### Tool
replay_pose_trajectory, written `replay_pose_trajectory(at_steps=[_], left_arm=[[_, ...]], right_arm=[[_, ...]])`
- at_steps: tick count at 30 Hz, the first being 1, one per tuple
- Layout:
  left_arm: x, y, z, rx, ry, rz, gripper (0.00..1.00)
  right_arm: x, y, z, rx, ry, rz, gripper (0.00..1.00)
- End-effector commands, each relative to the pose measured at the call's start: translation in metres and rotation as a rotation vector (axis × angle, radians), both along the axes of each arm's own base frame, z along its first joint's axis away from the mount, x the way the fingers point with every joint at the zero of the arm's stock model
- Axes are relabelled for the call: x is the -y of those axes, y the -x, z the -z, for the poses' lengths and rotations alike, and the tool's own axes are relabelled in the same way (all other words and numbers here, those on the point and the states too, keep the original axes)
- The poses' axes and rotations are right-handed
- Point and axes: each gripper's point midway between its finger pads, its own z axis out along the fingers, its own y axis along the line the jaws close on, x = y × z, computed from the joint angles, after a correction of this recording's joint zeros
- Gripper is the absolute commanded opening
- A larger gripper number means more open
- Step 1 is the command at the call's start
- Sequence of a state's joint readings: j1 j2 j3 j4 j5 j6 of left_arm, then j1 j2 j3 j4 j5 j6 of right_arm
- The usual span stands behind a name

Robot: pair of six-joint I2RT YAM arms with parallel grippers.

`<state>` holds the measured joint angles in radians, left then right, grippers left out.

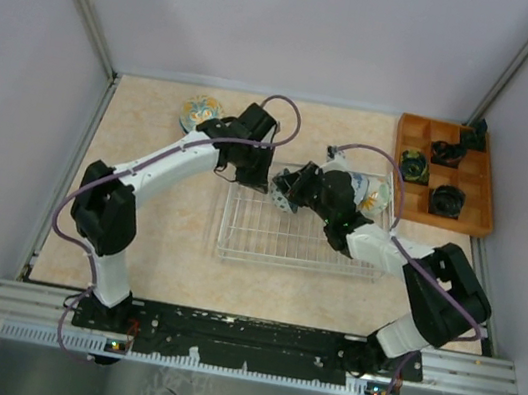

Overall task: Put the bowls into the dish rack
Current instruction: Place the bowl in the dish rack.

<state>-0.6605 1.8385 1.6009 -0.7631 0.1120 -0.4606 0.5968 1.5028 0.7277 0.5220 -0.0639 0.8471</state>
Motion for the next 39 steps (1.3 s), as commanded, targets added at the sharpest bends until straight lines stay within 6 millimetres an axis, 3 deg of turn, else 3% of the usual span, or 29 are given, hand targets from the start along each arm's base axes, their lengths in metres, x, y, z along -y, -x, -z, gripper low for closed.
replay_pose_trajectory(at_steps=[1, 12, 21, 34, 36, 39], left_arm=[[-0.011, 0.002, -0.010, 0.021, -0.003, -0.031, 0.03], [-0.029, -0.003, -0.019, 0.058, -0.016, -0.082, 0.03], [-0.039, -0.005, -0.006, 0.039, -0.049, -0.104, 0.03], [-0.055, -0.009, 0.012, 0.021, -0.088, -0.140, 0.02], [-0.054, -0.010, 0.014, 0.017, -0.087, -0.140, 0.02], [-0.052, -0.014, 0.015, 0.020, -0.083, -0.141, 0.02]], right_arm=[[-0.013, -0.011, -0.050, 0.123, -0.156, -0.024, 0.02], [-0.017, -0.015, -0.055, 0.119, -0.241, -0.011, 0.00], [-0.017, -0.018, -0.045, 0.097, -0.290, 0.017, 0.01], [-0.022, -0.019, -0.046, 0.098, -0.353, 0.023, 0.01], [-0.023, -0.021, -0.030, 0.070, -0.340, 0.027, 0.01], [-0.020, -0.020, -0.026, 0.065, -0.343, 0.039, 0.03]])
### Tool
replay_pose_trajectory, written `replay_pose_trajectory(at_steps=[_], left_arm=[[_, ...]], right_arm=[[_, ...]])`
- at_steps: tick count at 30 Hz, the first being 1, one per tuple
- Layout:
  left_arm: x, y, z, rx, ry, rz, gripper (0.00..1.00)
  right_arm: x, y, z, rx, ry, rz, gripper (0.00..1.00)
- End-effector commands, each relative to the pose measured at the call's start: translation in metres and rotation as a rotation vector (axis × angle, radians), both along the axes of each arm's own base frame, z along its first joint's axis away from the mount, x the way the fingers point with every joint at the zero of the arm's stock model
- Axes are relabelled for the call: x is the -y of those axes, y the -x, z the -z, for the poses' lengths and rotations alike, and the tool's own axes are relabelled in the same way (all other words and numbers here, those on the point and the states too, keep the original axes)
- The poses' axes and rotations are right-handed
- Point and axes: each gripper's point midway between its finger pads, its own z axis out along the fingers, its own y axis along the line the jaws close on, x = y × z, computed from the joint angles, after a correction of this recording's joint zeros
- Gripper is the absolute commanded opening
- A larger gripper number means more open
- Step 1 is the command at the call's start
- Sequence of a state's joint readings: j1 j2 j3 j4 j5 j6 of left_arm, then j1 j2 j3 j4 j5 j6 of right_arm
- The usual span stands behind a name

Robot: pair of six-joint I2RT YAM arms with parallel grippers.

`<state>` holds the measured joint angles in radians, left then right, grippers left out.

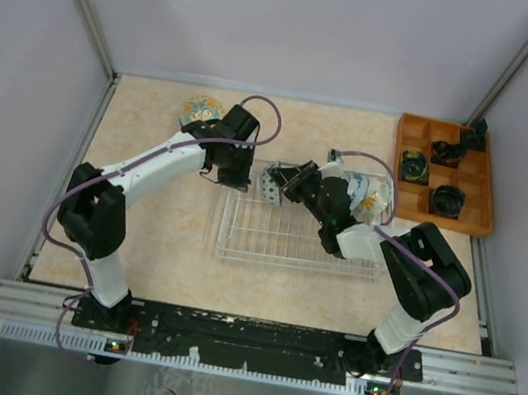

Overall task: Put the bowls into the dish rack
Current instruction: Place the bowl in the dish rack.

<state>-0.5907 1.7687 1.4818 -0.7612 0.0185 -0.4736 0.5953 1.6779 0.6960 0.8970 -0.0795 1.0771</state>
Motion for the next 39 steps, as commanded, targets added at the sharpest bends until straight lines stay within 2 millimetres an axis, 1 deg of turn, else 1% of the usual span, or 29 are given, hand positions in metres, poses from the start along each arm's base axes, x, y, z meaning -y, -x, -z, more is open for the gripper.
replay_pose_trajectory(at_steps=[1, 4, 10, 14, 16, 17, 18, 19, 29, 39], left_arm=[[0.001, -0.010, -0.001, 0.019, 0.004, -0.014, 0.02], [0.005, -0.015, -0.003, 0.026, 0.011, -0.013, 0.02], [0.017, -0.025, -0.004, 0.033, 0.048, -0.003, 0.01], [0.022, -0.030, -0.006, 0.035, 0.054, -0.002, 0.00], [0.023, -0.031, -0.006, 0.037, 0.057, 0.000, 0.00], [0.023, -0.031, -0.006, 0.038, 0.057, 0.001, 0.00], [0.023, -0.031, -0.006, 0.037, 0.057, 0.001, 0.00], [0.023, -0.031, -0.006, 0.036, 0.057, -0.001, 0.00], [0.028, -0.032, -0.008, 0.038, 0.081, 0.006, 0.00], [0.038, -0.034, -0.016, 0.039, 0.126, 0.023, 0.00]], right_arm=[[0.001, -0.002, -0.019, 0.065, -0.071, 0.022, 0.03], [0.000, -0.002, -0.018, 0.064, -0.074, 0.021, 0.04], [0.003, 0.001, -0.014, 0.054, -0.065, 0.027, 0.09], [0.005, 0.003, -0.012, 0.047, -0.044, 0.030, 0.21], [0.006, 0.002, -0.007, 0.039, -0.028, 0.033, 0.28], [0.007, 0.002, -0.005, 0.033, -0.019, 0.035, 0.34], [0.008, 0.003, -0.015, 0.052, -0.028, 0.037, 0.36], [0.008, 0.004, -0.018, 0.058, -0.028, 0.037, 0.38], [0.016, 0.006, -0.025, 0.067, 0.018, 0.058, 0.42], [0.023, 0.008, -0.025, 0.063, 0.075, 0.074, 0.41]])
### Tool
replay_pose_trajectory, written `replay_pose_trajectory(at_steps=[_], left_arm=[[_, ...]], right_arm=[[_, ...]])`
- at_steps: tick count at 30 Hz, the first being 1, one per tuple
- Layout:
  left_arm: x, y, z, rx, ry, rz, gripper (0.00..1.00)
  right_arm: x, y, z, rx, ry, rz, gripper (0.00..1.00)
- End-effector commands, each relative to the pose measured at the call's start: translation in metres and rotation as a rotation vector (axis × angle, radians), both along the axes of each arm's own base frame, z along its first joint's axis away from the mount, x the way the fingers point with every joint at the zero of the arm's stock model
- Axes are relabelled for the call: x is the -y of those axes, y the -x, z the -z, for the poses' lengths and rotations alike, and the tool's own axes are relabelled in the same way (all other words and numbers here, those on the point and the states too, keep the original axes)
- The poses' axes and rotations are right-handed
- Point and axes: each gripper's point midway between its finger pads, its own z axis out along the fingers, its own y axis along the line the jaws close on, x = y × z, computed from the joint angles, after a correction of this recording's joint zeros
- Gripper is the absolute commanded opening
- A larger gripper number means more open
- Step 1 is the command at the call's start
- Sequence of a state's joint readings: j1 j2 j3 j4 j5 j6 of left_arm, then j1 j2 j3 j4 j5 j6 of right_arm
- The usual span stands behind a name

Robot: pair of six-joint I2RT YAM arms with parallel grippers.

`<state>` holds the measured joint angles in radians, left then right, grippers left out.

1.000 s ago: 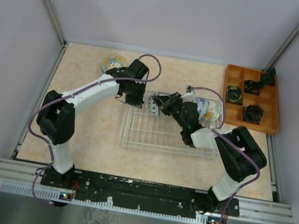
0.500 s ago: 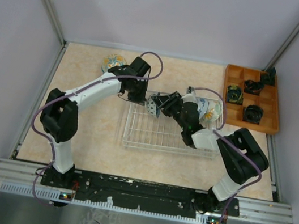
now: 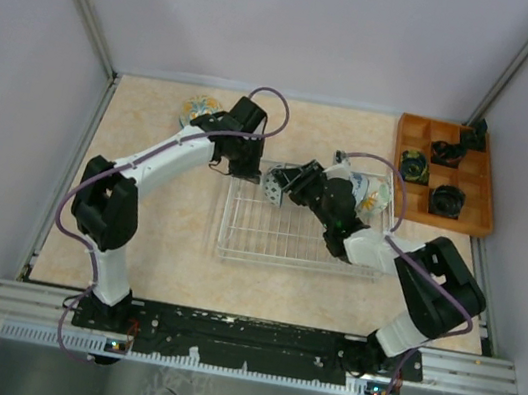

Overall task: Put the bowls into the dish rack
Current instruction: Place the bowl in the dish rack.

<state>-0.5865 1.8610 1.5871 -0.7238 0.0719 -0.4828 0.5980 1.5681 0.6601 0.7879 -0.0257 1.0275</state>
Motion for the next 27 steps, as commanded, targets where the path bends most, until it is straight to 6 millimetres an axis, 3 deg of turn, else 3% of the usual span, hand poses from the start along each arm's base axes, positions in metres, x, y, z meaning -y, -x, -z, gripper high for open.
replay_pose_trajectory(at_steps=[1, 19, 27], left_arm=[[0.013, -0.009, -0.013, 0.025, 0.060, 0.008, 0.00], [0.024, -0.009, -0.012, 0.024, 0.072, 0.018, 0.00], [0.039, -0.010, -0.019, 0.038, 0.089, 0.039, 0.00]], right_arm=[[0.008, 0.000, -0.019, 0.059, 0.020, 0.030, 0.41], [0.045, 0.007, -0.029, 0.043, 0.242, 0.132, 0.49], [0.059, 0.019, -0.072, 0.136, 0.237, 0.149, 0.50]])
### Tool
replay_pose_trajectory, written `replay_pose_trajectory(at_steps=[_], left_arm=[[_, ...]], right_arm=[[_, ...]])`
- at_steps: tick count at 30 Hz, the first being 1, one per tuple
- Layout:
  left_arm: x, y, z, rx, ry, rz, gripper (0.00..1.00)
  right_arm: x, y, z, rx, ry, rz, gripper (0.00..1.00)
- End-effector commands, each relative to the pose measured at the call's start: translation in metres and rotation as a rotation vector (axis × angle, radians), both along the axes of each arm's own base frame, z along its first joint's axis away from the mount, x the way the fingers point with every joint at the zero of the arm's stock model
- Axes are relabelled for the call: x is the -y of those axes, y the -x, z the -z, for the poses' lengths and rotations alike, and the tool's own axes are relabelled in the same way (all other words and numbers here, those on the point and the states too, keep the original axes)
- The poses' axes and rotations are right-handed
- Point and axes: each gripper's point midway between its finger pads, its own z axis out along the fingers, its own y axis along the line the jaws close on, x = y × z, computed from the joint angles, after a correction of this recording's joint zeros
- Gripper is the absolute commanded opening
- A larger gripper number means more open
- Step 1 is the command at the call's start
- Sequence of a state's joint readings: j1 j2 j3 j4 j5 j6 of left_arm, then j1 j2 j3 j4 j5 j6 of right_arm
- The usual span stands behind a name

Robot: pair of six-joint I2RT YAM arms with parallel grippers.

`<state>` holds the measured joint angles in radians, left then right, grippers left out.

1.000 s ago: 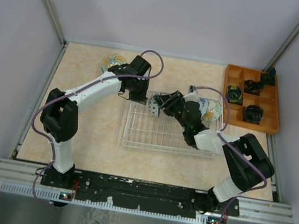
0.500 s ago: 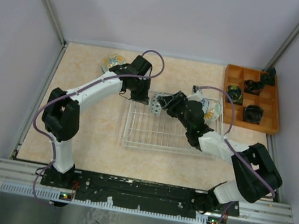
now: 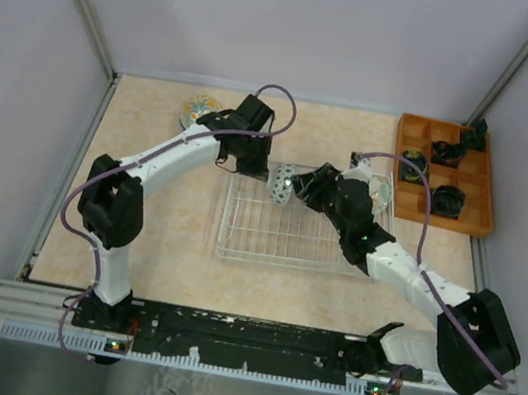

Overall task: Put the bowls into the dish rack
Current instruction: Place the bowl in the dish rack.

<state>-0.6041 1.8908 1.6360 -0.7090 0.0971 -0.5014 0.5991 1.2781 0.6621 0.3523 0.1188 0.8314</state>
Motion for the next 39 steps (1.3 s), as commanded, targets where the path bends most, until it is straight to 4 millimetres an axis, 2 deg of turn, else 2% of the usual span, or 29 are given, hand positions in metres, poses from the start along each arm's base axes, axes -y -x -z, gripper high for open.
replay_pose_trajectory(at_steps=[1, 6, 17, 20, 24, 26, 28, 33, 35, 37, 39], left_arm=[[0.022, -0.006, -0.013, 0.032, 0.047, 0.026, 0.00], [0.035, -0.007, -0.018, 0.038, 0.066, 0.046, 0.00], [0.042, -0.009, -0.035, 0.076, 0.086, 0.046, 0.02], [0.040, -0.013, -0.045, 0.105, 0.084, 0.034, 0.10], [0.034, -0.017, -0.072, 0.175, 0.088, 0.011, 0.25], [0.026, -0.020, -0.089, 0.226, 0.083, -0.016, 0.35], [0.013, -0.025, -0.104, 0.284, 0.065, -0.059, 0.42], [-0.036, -0.041, -0.131, 0.342, 0.033, -0.185, 0.61], [-0.062, -0.052, -0.136, 0.343, 0.024, -0.241, 0.72], [-0.086, -0.063, -0.139, 0.346, 0.012, -0.295, 0.94], [-0.109, -0.076, -0.138, 0.336, 0.007, -0.340, 0.99]], right_arm=[[0.010, -0.001, -0.068, 0.155, -0.024, 0.029, 0.50], [0.021, 0.007, -0.098, 0.210, -0.018, 0.046, 0.51], [0.040, 0.023, -0.119, 0.225, 0.031, 0.050, 0.56], [0.045, 0.029, -0.125, 0.221, 0.055, 0.041, 0.64], [0.056, 0.038, -0.139, 0.234, 0.110, 0.040, 0.80], [0.059, 0.044, -0.149, 0.251, 0.137, 0.024, 0.85], [0.059, 0.049, -0.154, 0.250, 0.161, 0.000, 0.98], [0.059, 0.065, -0.156, 0.249, 0.212, -0.076, 0.99], [0.054, 0.073, -0.157, 0.253, 0.220, -0.132, 0.99], [0.049, 0.079, -0.159, 0.245, 0.235, -0.185, 0.99], [0.046, 0.084, -0.156, 0.231, 0.254, -0.227, 0.99]])
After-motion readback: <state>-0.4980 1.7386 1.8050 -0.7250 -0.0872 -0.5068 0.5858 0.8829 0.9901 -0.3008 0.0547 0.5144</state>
